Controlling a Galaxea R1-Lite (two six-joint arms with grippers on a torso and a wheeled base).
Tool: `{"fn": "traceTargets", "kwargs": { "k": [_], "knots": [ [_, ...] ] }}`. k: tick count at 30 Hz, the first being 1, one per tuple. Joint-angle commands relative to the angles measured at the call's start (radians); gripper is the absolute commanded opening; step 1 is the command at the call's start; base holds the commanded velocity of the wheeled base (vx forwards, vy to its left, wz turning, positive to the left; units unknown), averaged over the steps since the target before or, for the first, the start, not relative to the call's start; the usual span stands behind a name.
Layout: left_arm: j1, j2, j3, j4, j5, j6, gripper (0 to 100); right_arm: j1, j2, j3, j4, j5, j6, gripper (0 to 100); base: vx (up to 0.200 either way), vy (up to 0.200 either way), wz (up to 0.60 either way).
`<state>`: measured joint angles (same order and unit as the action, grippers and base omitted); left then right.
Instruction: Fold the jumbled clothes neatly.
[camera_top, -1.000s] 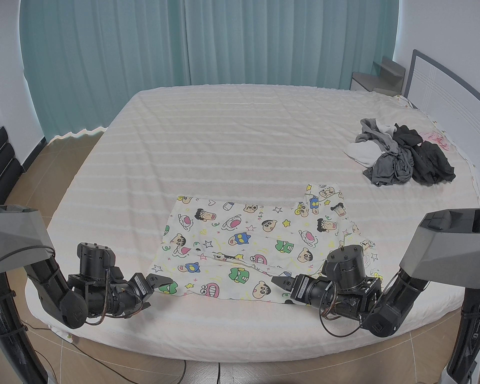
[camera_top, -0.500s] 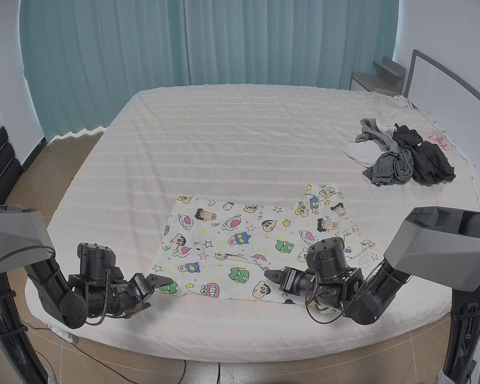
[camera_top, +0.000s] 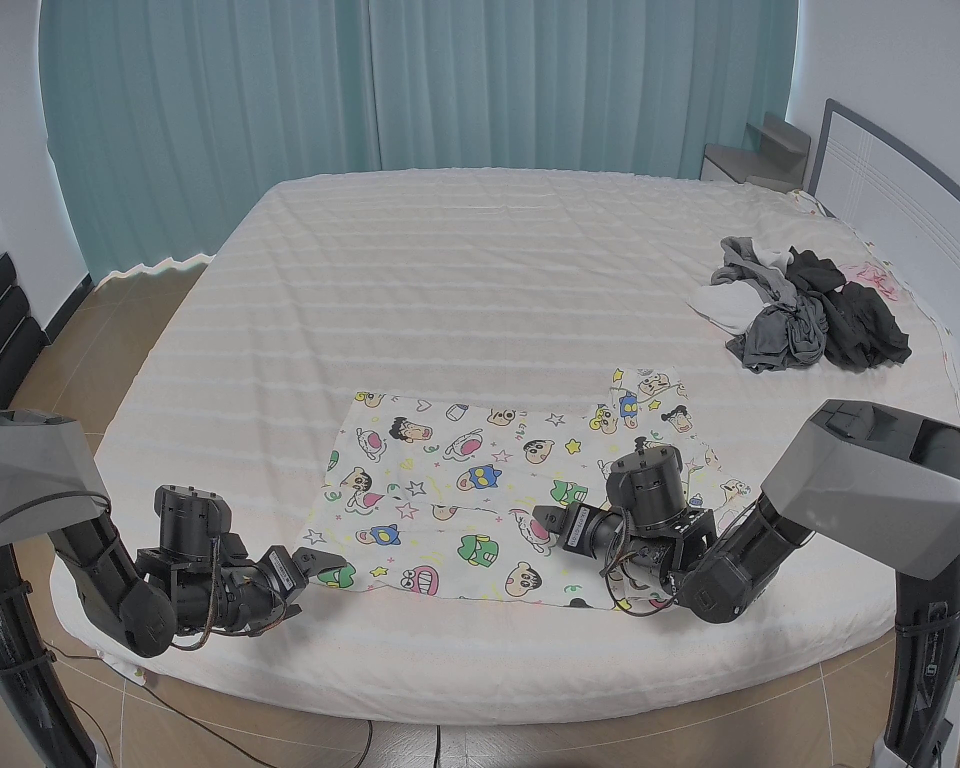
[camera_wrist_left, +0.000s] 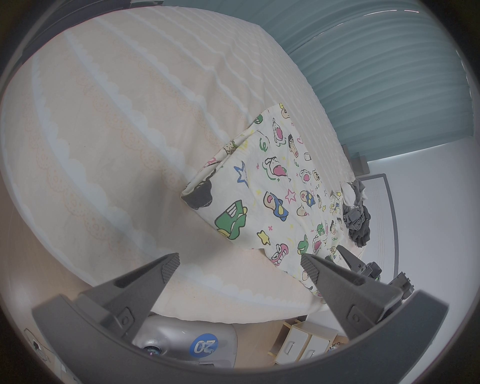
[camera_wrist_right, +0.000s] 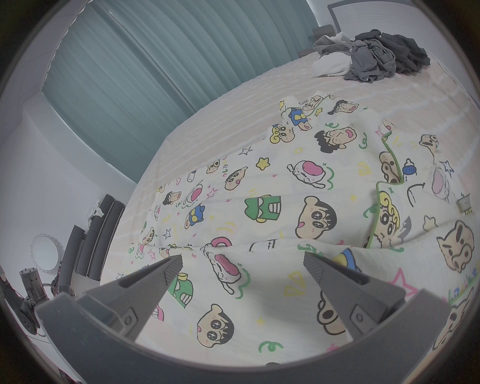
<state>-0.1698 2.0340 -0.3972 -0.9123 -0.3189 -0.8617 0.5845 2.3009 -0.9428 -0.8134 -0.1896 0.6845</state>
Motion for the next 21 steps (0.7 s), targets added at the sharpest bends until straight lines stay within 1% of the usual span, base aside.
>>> {"fn": "traceTargets", "kwargs": {
  "k": [1,4,6,7,8,9,11,13,16,18,19,20,21],
  "knots": [
    [0.0,0.002,0.001,0.0,0.001,0.0,100,0.002,-0.026,0.021,-0.001,-0.002,0.001,100,0.0,0.0,0.0],
    [0.0,0.002,0.0,0.0,0.0,0.0,100,0.009,-0.074,0.073,0.0,0.016,0.012,100,0.0,0.0,0.0],
    [0.0,0.002,0.001,0.0,0.0,0.0,100,0.018,-0.127,0.131,-0.004,0.059,0.013,100,0.0,0.0,0.0],
    [0.0,0.002,0.001,0.0,0.0,0.0,100,0.018,-0.127,0.131,-0.004,0.059,0.013,100,0.0,0.0,0.0],
    [0.0,0.002,0.001,0.0,0.0,0.0,100,0.018,-0.175,0.173,-0.007,0.084,0.017,100,0.0,0.0,0.0],
    [0.0,0.002,0.001,0.0,0.0,0.0,100,0.017,-0.199,0.196,-0.009,0.09,0.023,100,0.0,0.0,0.0],
    [0.0,0.002,0.001,0.0,0.0,0.0,100,0.017,-0.245,0.237,-0.012,0.098,0.046,100,0.0,0.0,0.0],
    [0.0,0.003,0.001,0.0,0.0,0.0,100,0.012,-0.316,0.292,-0.013,0.124,0.083,100,0.0,0.0,0.0],
    [0.0,0.005,0.001,0.0,0.0,0.0,100,-0.038,-0.397,0.366,-0.013,0.17,0.095,100,0.0,0.0,0.0],
    [0.0,0.005,0.001,0.0,0.0,0.0,100,-0.121,-0.454,0.438,-0.013,0.217,0.079,100,0.0,0.0,0.0],
    [0.0,0.005,0.001,0.0,0.0,0.0,100,-0.14,-0.463,0.45,-0.013,0.229,0.073,100,0.0,0.0,0.0],
    [0.0,0.005,0.001,0.0,0.0,0.0,100,-0.206,-0.488,0.486,-0.013,0.279,0.05,100,0.0,0.0,0.0],
    [0.0,0.005,0.001,0.0,0.0,0.0,100,-0.256,-0.498,0.512,-0.013,0.311,0.032,100,0.0,0.0,0.0]
  ]
}}
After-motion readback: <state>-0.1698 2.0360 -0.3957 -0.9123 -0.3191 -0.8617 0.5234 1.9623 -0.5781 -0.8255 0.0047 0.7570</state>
